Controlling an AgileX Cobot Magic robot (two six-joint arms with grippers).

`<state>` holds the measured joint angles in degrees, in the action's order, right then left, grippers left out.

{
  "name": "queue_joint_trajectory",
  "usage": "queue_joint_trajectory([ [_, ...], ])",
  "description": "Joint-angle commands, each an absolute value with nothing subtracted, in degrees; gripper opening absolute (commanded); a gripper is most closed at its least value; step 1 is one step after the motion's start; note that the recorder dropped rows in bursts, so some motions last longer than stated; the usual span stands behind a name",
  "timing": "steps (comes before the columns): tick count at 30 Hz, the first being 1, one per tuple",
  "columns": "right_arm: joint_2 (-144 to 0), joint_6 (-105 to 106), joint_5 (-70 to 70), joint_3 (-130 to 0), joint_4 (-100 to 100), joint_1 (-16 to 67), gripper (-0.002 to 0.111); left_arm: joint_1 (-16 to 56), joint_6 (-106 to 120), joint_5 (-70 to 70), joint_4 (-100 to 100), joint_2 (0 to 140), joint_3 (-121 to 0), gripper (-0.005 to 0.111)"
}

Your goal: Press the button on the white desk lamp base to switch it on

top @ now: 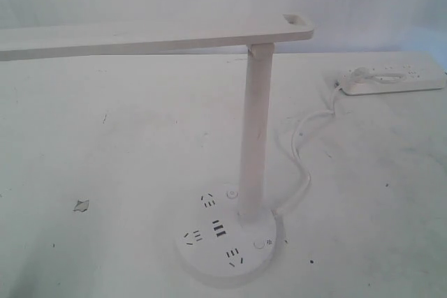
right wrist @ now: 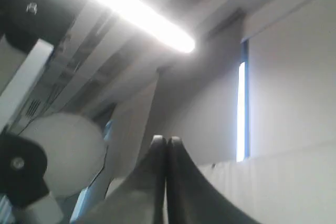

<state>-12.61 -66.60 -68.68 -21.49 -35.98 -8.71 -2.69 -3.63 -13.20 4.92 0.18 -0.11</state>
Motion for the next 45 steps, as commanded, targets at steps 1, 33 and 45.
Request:
queue_joint_trajectory([
  [1, -18.79, -73.78, -69.96, -23.15, -49.20, -8.63, 0.000, -2.67, -3.65, -13.32, 4.82, 0.00, 0.00, 0.000],
  [33, -24.31, -59.48, -65.62, 0.00, -62.50, -8.63, 0.000, -2.67, -3.65, -13.32, 4.82, 0.00, 0.00, 0.000],
  [45, -32.07, -57.19, -50.08, -0.24, -58.46, -8.63, 0.000, -2.67, -3.65, -13.32, 4.82, 0.00, 0.00, 0.000],
])
